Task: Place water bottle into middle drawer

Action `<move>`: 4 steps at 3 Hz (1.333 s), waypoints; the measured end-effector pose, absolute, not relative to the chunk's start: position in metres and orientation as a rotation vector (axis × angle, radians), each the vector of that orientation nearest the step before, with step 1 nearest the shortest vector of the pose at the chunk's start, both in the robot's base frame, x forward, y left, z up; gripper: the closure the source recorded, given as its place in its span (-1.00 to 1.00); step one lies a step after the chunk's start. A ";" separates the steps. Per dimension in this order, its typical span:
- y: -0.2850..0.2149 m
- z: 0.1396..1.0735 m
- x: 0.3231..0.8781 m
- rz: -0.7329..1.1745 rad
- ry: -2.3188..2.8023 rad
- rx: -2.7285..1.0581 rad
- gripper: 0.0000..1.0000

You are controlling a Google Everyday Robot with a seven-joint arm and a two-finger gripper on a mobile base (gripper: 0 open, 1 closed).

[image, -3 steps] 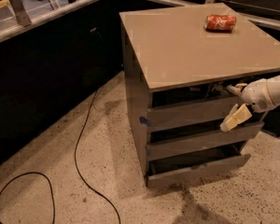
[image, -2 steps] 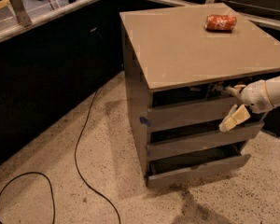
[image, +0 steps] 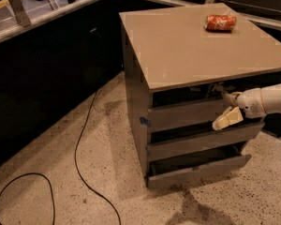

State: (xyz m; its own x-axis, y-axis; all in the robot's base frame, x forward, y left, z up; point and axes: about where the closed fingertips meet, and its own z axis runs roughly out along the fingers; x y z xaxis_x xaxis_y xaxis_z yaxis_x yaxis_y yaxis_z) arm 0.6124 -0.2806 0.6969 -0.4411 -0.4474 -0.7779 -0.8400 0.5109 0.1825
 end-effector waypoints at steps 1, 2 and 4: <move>-0.281 0.701 0.612 0.746 2.077 -1.047 -1.00; -0.282 0.709 0.617 0.758 2.028 -0.970 -1.00; -0.273 0.725 0.631 0.761 1.950 -0.948 -1.00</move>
Offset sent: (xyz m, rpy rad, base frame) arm 0.0108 -0.0107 0.0315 0.1621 -0.1014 -0.1318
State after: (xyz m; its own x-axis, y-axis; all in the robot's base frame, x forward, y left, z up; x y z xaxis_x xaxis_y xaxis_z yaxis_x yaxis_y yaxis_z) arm 0.6314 -0.2727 0.7246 -0.3816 -0.3353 -0.8614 -0.8302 0.5341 0.1598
